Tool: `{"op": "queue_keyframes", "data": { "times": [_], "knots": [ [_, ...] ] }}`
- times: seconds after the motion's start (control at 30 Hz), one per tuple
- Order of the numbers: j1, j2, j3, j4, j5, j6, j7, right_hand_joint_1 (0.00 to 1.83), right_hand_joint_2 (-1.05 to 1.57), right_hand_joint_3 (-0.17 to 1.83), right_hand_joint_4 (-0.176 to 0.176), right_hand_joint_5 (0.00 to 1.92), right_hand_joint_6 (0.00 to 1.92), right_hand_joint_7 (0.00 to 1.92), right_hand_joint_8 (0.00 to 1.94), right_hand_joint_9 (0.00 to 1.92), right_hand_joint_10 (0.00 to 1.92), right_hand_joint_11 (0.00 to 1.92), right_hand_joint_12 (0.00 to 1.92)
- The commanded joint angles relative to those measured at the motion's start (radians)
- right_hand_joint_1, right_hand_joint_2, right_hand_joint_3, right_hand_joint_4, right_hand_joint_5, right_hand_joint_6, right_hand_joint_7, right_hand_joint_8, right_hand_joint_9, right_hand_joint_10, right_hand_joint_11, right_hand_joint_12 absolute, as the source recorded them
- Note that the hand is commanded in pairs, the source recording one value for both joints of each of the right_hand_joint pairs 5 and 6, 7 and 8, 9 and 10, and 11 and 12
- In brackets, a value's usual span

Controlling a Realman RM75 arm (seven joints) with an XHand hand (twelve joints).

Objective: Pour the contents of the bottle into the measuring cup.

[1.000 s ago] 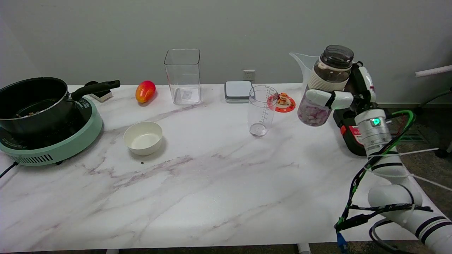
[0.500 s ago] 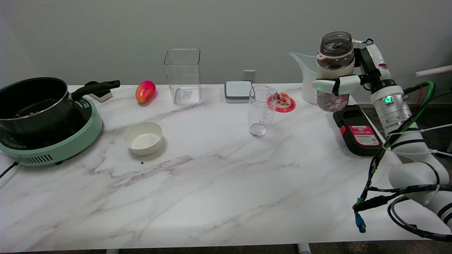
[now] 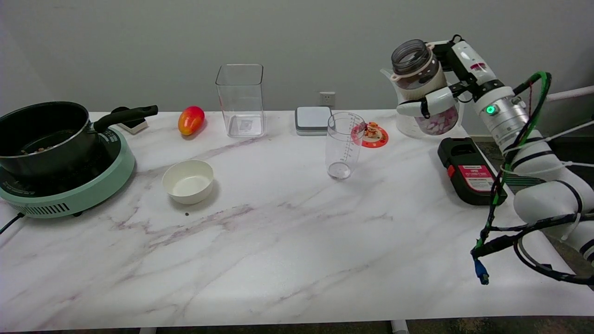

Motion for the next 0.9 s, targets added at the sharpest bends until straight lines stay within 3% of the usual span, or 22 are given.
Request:
{"op": "queue_keyframes", "data": {
  "times": [0.03,0.47,0.9],
  "knots": [
    [0.179,0.14,-0.182,-0.033,-0.162,-0.13,-0.014,1.38,0.51,0.9,0.0,1.09,1.09,1.37,1.37,1.29,1.29,0.97,0.97],
    [0.195,0.153,-0.199,-0.03,-0.412,-0.122,-0.011,1.36,0.62,0.82,0.0,1.16,1.16,1.41,1.41,1.31,1.31,1.0,1.0],
    [0.24,0.219,-0.302,0.042,-0.546,-0.175,-0.004,1.36,0.5,0.9,0.0,1.16,1.16,1.38,1.38,1.29,1.29,0.98,0.98]
  ]
}}
